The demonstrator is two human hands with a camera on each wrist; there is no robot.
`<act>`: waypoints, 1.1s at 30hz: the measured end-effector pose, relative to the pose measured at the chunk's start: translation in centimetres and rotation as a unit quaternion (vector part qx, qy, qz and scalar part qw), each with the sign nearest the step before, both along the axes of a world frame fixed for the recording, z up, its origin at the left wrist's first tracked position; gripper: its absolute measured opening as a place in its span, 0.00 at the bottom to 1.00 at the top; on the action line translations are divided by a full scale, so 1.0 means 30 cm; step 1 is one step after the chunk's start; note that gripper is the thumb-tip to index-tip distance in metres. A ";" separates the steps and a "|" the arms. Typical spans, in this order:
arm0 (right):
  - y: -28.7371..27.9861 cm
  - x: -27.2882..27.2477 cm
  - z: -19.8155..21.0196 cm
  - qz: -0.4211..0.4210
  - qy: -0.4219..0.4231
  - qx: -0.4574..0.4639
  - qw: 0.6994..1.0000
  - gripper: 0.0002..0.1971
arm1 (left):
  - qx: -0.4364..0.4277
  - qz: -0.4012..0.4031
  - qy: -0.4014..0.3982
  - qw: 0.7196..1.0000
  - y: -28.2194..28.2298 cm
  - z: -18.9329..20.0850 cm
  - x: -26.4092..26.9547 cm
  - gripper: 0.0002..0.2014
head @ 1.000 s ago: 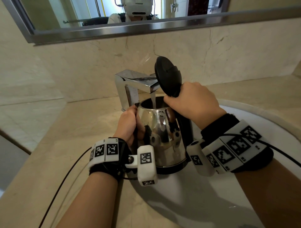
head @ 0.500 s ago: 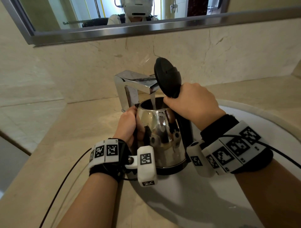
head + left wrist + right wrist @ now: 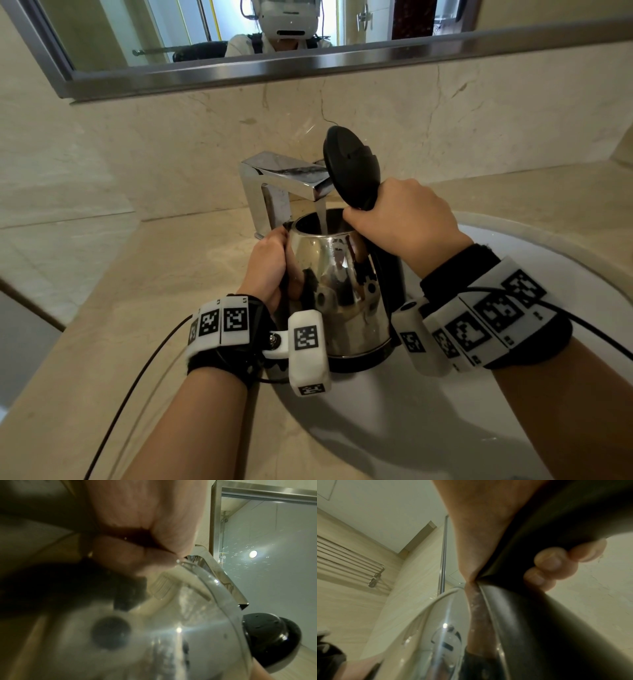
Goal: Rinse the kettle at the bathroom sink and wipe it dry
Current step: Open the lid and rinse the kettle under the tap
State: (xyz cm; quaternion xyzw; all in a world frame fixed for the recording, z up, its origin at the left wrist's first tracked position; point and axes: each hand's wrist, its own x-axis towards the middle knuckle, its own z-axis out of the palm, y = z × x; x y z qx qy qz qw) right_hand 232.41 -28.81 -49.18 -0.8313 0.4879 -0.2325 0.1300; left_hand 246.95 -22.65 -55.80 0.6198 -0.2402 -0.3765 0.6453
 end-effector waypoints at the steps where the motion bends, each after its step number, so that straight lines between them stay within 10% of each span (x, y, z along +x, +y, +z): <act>1: 0.001 0.000 0.000 0.000 0.001 0.000 1.000 0.15 | 0.001 0.001 0.000 1.000 0.000 -0.001 0.000 0.15; 33: 0.006 -0.004 0.007 0.017 0.006 0.015 1.000 0.14 | 0.004 0.011 0.012 1.000 -0.008 -0.005 0.003 0.15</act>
